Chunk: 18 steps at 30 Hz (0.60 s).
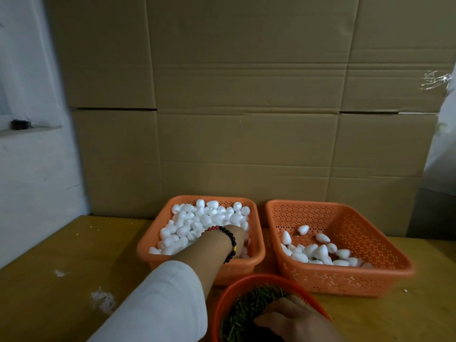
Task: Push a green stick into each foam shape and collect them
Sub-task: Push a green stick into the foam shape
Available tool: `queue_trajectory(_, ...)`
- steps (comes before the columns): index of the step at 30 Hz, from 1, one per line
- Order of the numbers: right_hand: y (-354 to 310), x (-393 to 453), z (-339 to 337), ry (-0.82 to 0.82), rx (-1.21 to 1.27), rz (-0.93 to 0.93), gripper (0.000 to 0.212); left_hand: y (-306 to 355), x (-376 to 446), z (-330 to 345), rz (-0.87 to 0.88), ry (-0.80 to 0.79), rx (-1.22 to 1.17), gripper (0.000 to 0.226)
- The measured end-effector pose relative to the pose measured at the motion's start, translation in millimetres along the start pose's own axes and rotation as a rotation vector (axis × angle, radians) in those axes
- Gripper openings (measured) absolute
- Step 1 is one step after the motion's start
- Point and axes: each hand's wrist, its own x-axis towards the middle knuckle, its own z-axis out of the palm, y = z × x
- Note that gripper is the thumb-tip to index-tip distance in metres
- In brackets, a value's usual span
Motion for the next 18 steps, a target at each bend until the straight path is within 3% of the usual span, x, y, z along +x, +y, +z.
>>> queue_trajectory(1, -0.3, -1.6, 2.2, -0.107, -0.054, 0.006, 0.028, 0.3, -1.9, -1.0, -0.014, 0.017, -0.061, 0.03)
queue_trajectory(4, -2.7, -2.6, 3.3, -0.175, -0.122, 0.032, 0.035, -4.9, -5.6, -5.6, -0.018, 0.083, -0.114, 0.021)
queue_trajectory(8, -0.3, -2.8, 1.7, -0.192, -0.112, 0.002, 0.028, -14.6, -18.2, -12.4, -0.125, 0.255, -0.39, 0.009)
queue_trajectory(9, -0.1, -2.5, -0.8, -0.228, -0.119, -0.005, 0.028, -14.6, -23.4, -15.6, -0.127, 0.288, -0.505, 0.008)
queue_trajectory(12, 1.3, -2.1, -1.6, -0.285, -0.137, -0.003, 0.031, -9.6, -40.7, -19.2, -0.038, 0.369, -1.149, 0.016)
queue_trajectory(14, -2.0, -0.5, -6.7, -0.236, -0.189, 0.012, 0.034, -3.1, -55.2, -18.2, -0.007, 0.409, -1.505, 0.024)
queue_trajectory(18, -5.9, -5.6, -9.8, -0.259, -0.24, 0.038, 0.035, 13.9, -81.1, -10.2, 0.048, 0.428, -2.011, 0.029)
